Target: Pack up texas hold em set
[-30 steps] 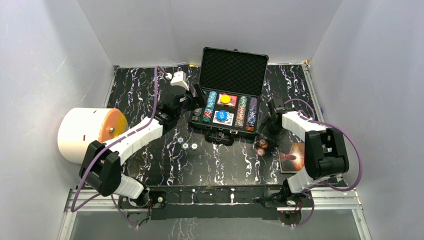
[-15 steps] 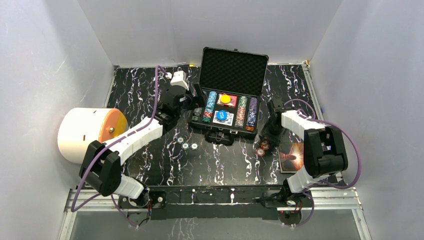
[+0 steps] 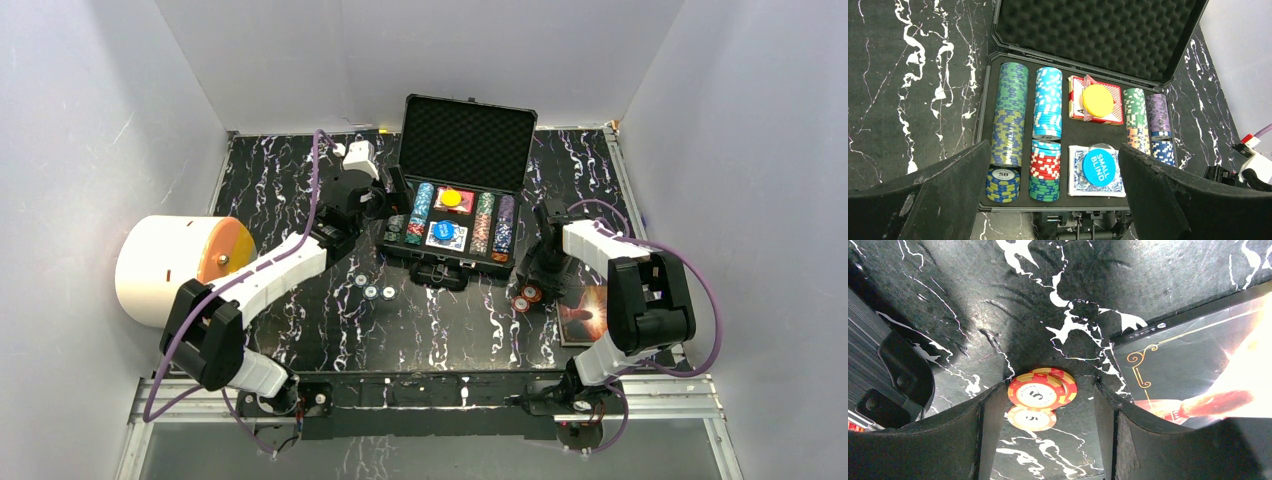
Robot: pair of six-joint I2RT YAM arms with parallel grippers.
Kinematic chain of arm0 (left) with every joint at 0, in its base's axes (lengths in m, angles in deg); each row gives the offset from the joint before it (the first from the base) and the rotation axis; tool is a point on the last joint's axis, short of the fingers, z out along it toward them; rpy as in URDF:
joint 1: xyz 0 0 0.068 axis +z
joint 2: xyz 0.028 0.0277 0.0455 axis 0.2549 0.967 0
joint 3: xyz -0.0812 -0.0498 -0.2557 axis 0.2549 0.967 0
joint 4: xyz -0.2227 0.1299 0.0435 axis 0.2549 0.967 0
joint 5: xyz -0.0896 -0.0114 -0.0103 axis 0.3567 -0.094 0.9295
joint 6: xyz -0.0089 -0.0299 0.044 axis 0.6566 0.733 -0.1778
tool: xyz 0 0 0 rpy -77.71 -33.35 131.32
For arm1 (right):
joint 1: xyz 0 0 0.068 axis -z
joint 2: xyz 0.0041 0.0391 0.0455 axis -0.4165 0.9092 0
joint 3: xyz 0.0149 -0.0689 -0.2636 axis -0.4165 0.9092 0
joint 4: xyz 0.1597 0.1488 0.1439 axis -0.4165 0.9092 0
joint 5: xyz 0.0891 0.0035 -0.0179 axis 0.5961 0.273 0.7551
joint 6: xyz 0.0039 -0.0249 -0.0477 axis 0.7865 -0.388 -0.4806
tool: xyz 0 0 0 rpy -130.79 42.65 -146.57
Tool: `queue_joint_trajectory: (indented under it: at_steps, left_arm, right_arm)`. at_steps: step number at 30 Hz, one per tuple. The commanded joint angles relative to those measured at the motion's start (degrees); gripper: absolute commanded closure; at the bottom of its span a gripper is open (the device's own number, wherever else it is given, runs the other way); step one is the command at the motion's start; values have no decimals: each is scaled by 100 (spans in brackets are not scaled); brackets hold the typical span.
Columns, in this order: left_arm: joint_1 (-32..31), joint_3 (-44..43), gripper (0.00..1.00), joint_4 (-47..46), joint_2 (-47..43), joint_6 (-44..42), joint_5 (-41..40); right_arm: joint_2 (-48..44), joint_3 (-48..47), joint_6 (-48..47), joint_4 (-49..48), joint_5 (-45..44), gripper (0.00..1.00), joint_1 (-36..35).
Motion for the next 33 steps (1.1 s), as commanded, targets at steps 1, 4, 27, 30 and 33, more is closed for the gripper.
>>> queue_joint_trajectory:
  at_steps: [1, 4, 27, 30, 33]
  left_arm:
    - [-3, -225, 2, -167, -11, -102, -103]
    - [2, -218, 2, -176, 2, -115, -89]
    - [1, -234, 2, -177, 23, -124, -66]
    - [0, -227, 2, -176, 32, -137, -63]
    - [0, -238, 2, -175, 42, -151, -56]
  right_arm:
    - [-19, -75, -227, 170, 43, 27, -37]
    - [-13, -6, -303, 134, 21, 28, -51]
    - [-629, -230, -489, 417, 458, 58, -67]
    - [-753, -179, -506, 527, 561, 57, -130]
    - [-775, -130, -577, 579, 569, 57, -201]
